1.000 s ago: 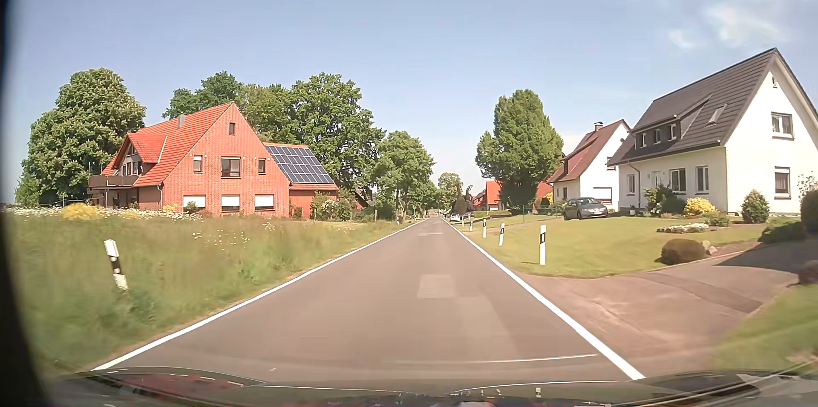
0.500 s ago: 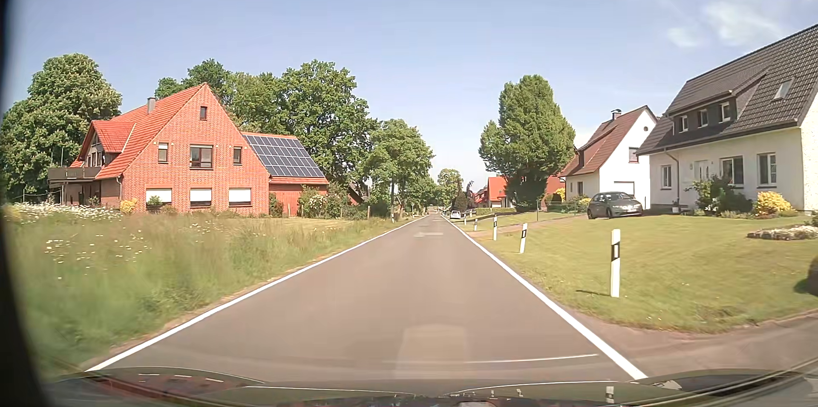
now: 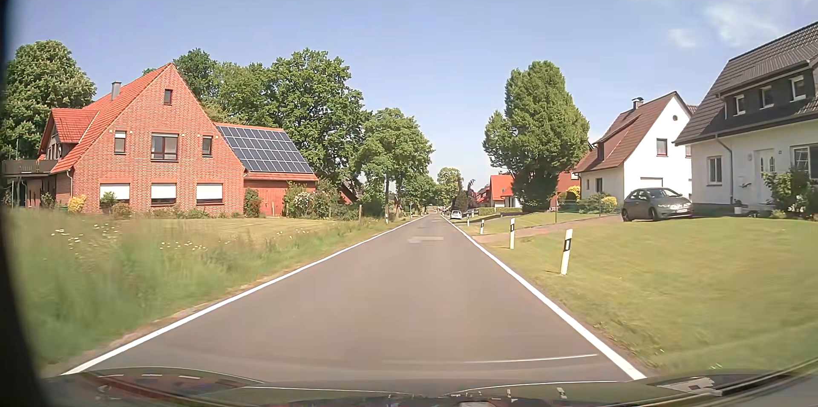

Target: Follow the waypoints while adhering to traffic rules and regulations

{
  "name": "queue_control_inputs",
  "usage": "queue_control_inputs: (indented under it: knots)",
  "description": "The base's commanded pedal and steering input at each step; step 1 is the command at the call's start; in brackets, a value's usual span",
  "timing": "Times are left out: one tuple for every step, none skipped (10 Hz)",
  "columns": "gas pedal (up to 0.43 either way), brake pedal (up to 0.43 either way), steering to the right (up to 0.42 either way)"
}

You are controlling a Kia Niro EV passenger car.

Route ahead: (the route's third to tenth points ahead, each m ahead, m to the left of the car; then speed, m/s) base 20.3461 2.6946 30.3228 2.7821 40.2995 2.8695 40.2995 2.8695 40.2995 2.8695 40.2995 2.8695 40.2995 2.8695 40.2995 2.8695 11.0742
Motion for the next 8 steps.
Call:
queue_control_inputs:
  knots:
    - [0.0,0.0,0.0]
    - [0.0,0.0,0.0]
    - [0.0,0.0,0.0]
    - [0.0,0.0,0.0]
    - [0.0,0.0,0.0]
    - [0.0,0.0,0.0]
    - [0.0,0.006,0.001]
    - [0.0,0.03,0.0]
